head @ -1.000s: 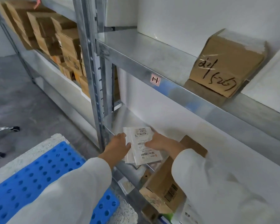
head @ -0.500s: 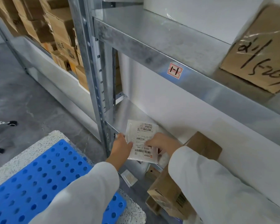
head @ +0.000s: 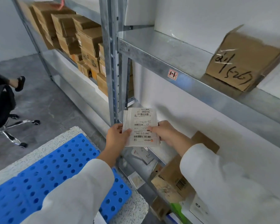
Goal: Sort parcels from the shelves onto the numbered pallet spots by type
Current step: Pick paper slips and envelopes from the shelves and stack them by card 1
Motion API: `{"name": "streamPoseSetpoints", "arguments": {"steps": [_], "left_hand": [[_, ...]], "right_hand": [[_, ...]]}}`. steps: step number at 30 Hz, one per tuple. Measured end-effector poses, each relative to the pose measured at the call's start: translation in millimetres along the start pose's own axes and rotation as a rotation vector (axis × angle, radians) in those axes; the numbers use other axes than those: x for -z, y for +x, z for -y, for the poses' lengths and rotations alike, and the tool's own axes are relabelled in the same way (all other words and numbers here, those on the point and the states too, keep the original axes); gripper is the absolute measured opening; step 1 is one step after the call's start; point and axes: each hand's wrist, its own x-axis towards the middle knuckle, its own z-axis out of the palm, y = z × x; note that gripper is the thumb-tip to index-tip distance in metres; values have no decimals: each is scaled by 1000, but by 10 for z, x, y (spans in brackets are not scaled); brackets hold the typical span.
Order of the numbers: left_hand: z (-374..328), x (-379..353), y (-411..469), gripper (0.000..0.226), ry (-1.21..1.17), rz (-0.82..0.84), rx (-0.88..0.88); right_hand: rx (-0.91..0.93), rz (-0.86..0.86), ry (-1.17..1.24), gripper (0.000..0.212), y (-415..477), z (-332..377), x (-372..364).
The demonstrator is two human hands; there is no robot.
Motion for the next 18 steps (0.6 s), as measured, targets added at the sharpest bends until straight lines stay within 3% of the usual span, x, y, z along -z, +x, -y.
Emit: {"name": "streamPoseSetpoints", "arguments": {"steps": [2,8,18], "left_hand": [[-93,133,-215,33,-17,-48,-49],[-223,547,-1083,21,-22,-186,-187],[298,1084,-2990,21,-36,-409,-289]], "right_hand": [[80,1,30,13,-232,36,10],[291,-11,21,24,-1064,33,-15],[528,154,103,31,-2776,-593,-483]]}}
